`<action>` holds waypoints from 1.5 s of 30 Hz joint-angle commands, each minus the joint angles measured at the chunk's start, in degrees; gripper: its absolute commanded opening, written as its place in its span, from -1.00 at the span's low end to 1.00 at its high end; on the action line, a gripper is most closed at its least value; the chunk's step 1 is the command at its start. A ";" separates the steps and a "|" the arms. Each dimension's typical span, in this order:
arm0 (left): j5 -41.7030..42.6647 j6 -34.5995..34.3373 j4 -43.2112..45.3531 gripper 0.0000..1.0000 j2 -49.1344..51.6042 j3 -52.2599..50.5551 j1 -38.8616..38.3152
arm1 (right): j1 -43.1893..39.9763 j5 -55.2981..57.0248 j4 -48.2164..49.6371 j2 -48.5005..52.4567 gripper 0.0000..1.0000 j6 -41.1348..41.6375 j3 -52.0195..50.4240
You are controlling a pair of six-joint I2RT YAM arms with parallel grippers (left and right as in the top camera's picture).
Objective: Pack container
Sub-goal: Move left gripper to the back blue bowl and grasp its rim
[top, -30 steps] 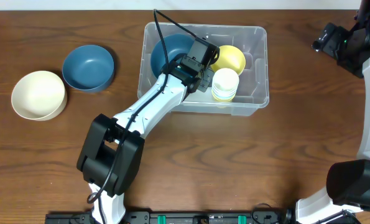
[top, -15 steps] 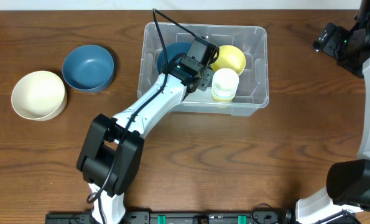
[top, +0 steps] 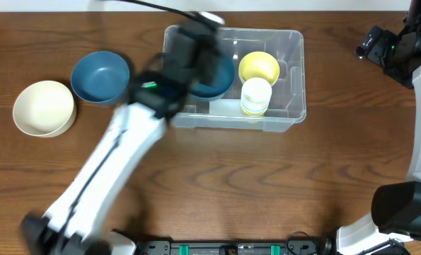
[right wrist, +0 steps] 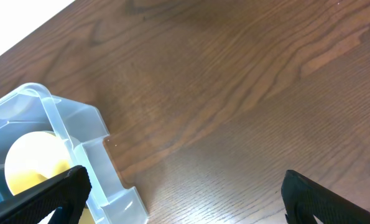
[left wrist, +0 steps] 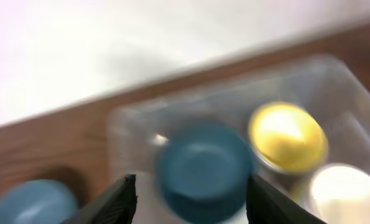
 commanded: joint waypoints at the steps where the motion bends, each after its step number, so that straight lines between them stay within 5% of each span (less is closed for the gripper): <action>1: -2.69 0.11 -2.08 0.13 -2.80 0.57 7.76 | -0.24 0.20 -0.02 -0.94 0.99 0.46 0.74; 10: -2.47 0.11 -4.02 0.13 4.02 0.52 20.26 | -0.24 0.20 -0.02 -0.92 0.98 0.48 0.74; 19: -2.51 5.16 1.84 0.42 17.31 0.55 21.53 | -0.24 0.20 -0.02 -0.94 0.99 0.46 0.74; 37: -2.69 4.42 -0.28 0.42 30.67 0.37 25.51 | -0.24 0.20 -0.02 -0.94 0.99 0.46 0.74; 45: -2.47 3.10 -1.55 0.02 32.52 0.02 25.53 | -0.24 0.20 -0.02 -0.92 0.99 0.48 0.74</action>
